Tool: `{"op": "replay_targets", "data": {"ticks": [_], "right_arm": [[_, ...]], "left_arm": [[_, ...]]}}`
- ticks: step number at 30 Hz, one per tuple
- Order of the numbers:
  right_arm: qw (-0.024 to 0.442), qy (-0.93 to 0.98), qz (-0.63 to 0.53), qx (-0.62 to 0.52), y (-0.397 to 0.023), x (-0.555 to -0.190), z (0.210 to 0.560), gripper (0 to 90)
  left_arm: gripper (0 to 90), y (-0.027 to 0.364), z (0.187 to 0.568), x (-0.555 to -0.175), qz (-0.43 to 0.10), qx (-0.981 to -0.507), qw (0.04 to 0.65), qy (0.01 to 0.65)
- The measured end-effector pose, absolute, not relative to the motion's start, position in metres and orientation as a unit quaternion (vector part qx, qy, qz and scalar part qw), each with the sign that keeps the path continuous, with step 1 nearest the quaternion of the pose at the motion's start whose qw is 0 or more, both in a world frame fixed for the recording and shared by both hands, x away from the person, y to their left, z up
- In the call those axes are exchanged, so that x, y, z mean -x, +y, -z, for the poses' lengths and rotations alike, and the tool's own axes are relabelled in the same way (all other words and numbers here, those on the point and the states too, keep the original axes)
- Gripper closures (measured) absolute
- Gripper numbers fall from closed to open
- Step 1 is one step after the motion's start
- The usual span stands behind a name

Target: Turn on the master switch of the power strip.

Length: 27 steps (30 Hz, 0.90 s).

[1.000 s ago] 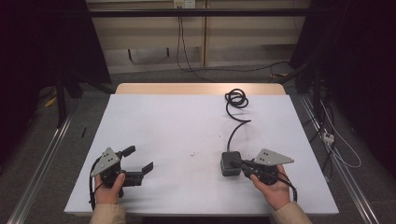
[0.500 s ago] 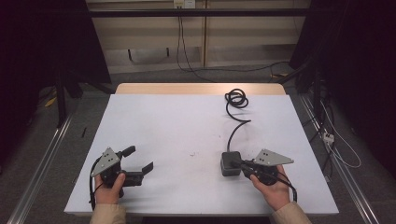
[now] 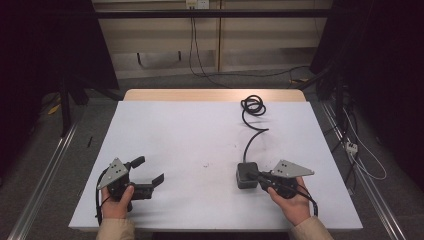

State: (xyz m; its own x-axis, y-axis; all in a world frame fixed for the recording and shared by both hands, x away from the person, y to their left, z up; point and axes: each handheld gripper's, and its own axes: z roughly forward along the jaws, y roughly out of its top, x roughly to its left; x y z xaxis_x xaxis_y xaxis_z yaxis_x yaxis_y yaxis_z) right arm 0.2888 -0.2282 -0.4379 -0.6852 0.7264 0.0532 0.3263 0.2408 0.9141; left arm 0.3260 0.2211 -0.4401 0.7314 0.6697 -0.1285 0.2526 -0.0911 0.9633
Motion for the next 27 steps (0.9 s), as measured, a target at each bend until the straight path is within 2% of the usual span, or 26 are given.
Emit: {"op": "replay_targets", "data": {"ticks": [20,21,23,27], "right_arm": [[0.2,0.753,-0.523,-0.346,-0.23,-0.2887,0.4399,89.9],[0.199,0.75,-0.527,-0.346,-0.2302,-0.2885,0.4411,89.2],[0.193,0.749,-0.532,-0.346,-0.2301,-0.2887,0.4417,80.5],[0.194,0.747,-0.536,-0.343,-0.2293,-0.2881,0.4403,72.5]], "left_arm": [[3.2,0.2218,0.44,-0.3264,-0.175,-0.716,0.593,0.324],[3.2,0.2215,0.44,-0.3265,-0.175,-0.716,0.594,0.323],[3.2,0.2216,0.44,-0.3266,-0.175,-0.717,0.593,0.322],[3.2,0.2224,0.4402,-0.3268,-0.175,-0.716,0.594,0.323]]}}
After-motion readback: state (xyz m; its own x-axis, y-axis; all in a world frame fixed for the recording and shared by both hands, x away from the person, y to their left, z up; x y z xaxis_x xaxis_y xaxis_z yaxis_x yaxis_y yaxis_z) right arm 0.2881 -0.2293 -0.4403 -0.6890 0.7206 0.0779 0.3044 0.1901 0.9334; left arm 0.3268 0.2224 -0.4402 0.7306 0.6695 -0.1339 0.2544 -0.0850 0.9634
